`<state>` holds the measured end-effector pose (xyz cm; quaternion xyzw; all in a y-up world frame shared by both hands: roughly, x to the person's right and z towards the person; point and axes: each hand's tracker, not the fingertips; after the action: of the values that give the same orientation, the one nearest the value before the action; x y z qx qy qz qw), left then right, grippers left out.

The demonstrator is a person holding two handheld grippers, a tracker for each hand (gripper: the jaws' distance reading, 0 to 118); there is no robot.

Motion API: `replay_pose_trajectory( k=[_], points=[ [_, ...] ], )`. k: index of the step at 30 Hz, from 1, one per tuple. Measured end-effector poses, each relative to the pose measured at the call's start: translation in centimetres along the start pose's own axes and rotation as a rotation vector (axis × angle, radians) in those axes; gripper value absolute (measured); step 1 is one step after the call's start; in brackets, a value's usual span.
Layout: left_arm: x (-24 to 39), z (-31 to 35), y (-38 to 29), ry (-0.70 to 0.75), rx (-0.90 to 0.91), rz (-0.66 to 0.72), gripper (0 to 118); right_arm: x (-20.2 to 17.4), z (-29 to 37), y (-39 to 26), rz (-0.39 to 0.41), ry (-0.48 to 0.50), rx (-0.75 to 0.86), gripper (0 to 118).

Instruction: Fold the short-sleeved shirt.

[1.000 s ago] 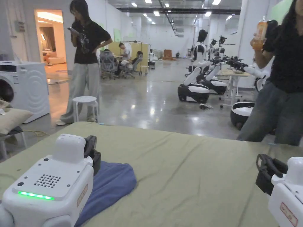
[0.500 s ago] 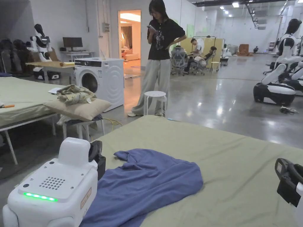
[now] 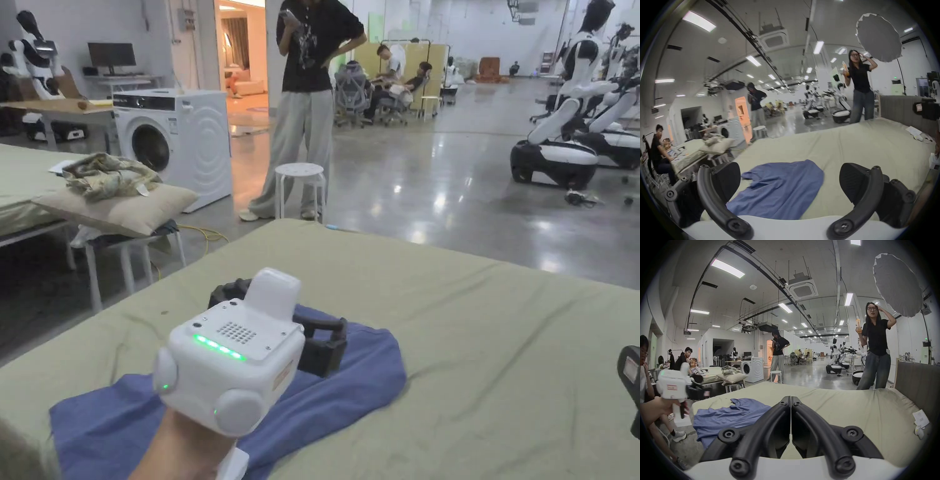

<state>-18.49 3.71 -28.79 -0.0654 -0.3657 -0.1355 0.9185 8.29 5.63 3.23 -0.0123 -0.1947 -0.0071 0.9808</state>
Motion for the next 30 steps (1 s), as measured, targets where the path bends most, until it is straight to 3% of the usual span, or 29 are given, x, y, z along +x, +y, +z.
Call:
replay_pose_trajectory(
  k=[5,9,14,15,17,18,19,20,21,22,30],
  points=[
    [2.2,-12.4,-2.7,-0.084,-0.219,-0.057,117,1.4,-2.7,-1.4,0.007,-0.019,-0.041,3],
    [3.7,-21.0,-7.0,-0.122,-0.379,-0.015,118,2.3,-4.6,-2.3,0.004,-0.035,-0.063,3],
    [4.6,-27.8,-12.3,-0.13,-0.576,-0.022,116,2.5,-5.7,-2.6,0.013,-0.05,-0.081,3],
    [4.5,-28.6,-13.0,-0.105,-0.613,-0.041,111,2.5,-5.7,-2.6,0.016,-0.053,-0.081,3],
    [4.3,-29.8,-14.1,-0.105,-0.667,-0.045,82,2.4,-5.7,-2.6,0.019,-0.054,-0.086,3],
    [4.0,-29.9,-14.3,-0.128,-0.688,-0.03,75,2.4,-5.8,-2.7,0.021,-0.056,-0.088,3],
    [3.7,-29.8,-14.5,-0.164,-0.709,0.057,63,2.3,-5.8,-2.7,0.023,-0.059,-0.088,3],
    [3.3,-29.8,-14.1,-0.19,-0.729,0.157,47,2.4,-5.7,-2.8,0.022,-0.062,-0.088,3],
    [3.1,-29.6,-13.6,-0.191,-0.735,0.18,19,2.4,-5.6,-2.9,0.02,-0.063,-0.087,3],
    [3.1,-29.1,-13.0,-0.151,-0.714,0.127,5,2.3,-5.6,-2.9,0.017,-0.064,-0.088,3],
    [4.3,-25.9,-9.5,-0.131,-0.618,0.034,5,2.3,-4.1,-3.2,-0.013,-0.065,-0.101,3]
  ],
)
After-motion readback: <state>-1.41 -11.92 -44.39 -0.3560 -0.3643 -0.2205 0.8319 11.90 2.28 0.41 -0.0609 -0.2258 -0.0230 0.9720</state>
